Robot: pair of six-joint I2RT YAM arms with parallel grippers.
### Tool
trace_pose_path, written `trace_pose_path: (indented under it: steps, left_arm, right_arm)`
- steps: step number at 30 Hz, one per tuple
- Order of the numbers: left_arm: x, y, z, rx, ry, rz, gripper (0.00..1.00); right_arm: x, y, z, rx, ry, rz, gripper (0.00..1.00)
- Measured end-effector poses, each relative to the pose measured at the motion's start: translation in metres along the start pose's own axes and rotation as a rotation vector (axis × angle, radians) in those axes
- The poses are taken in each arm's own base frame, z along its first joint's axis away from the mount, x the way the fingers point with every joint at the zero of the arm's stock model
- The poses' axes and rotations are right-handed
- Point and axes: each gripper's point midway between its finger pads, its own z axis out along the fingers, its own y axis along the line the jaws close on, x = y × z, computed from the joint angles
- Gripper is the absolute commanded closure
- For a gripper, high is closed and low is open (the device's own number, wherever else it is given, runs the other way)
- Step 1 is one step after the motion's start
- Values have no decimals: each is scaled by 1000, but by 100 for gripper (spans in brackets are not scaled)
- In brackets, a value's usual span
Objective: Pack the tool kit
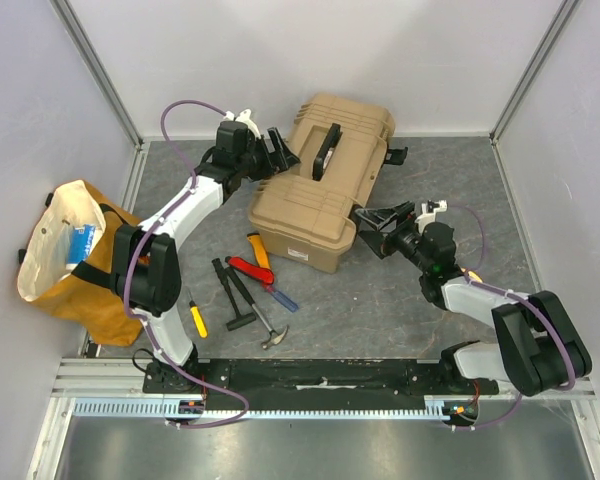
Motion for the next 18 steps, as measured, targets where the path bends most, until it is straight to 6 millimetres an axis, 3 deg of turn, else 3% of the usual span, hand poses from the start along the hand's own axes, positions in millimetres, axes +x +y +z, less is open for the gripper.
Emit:
trace_pose_path:
  steps: [7, 12, 18]
  left_arm:
    - [-3, 0, 5, 5, -19, -6, 20]
    - [-4, -2, 10, 14, -22, -7, 19]
    - [-2, -9, 12, 11, -1, 7, 5]
  right_arm:
    - [-16, 5, 13, 7, 9, -48, 17]
    - [-21, 4, 16, 19, 15, -77, 2]
    - [-26, 4, 10, 26, -21, -73, 2]
